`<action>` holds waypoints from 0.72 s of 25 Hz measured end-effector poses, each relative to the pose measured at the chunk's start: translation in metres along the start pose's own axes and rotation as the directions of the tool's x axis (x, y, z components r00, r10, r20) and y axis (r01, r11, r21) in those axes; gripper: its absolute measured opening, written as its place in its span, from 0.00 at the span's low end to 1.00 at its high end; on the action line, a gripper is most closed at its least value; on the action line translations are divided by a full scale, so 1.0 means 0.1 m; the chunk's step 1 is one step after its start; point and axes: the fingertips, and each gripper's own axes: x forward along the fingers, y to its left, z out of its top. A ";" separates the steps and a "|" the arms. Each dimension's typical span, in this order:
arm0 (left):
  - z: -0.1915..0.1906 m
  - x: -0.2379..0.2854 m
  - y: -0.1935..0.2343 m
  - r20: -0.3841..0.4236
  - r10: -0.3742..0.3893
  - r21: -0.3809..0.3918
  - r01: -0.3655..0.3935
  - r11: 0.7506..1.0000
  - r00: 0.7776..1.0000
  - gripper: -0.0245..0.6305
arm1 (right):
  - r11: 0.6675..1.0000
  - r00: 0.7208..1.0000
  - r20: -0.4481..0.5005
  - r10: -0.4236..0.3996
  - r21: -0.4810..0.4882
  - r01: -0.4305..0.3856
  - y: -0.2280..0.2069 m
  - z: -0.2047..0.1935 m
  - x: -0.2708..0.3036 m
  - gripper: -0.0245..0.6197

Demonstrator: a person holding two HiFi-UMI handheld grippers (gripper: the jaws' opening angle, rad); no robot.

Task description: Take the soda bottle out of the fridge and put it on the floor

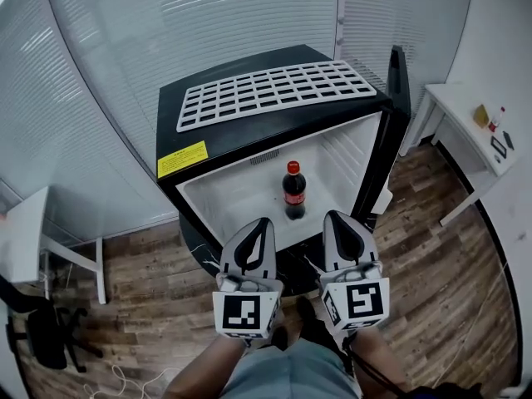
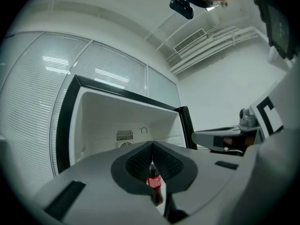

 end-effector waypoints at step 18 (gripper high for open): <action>-0.32 0.78 0.27 -0.027 0.192 -0.060 -0.193 0.979 0.981 0.06 | 0.946 0.943 -0.079 0.322 -0.010 -0.324 -0.07 -0.31 1.12 0.38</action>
